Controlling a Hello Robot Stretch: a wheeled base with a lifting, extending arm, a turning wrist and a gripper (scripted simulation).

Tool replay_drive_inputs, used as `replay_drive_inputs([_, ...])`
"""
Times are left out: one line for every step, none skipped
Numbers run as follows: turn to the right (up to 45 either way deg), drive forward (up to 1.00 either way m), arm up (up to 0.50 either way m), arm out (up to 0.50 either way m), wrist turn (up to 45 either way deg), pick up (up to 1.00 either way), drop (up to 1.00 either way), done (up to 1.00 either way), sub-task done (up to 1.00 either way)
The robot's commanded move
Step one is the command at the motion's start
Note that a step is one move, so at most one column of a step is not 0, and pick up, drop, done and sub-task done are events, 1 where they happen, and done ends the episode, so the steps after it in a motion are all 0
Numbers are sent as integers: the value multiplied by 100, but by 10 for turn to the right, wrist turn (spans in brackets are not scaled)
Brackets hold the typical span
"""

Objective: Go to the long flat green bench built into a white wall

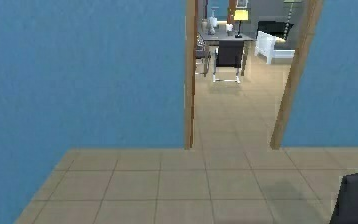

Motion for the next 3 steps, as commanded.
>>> replay_drive_inputs([30,0,0,0,0,0,0,0,0])
replay_drive_inputs([0,60,0,0,0,0,0,0,0])
replay_drive_inputs([180,0,0,0,0,0,0,0,0])
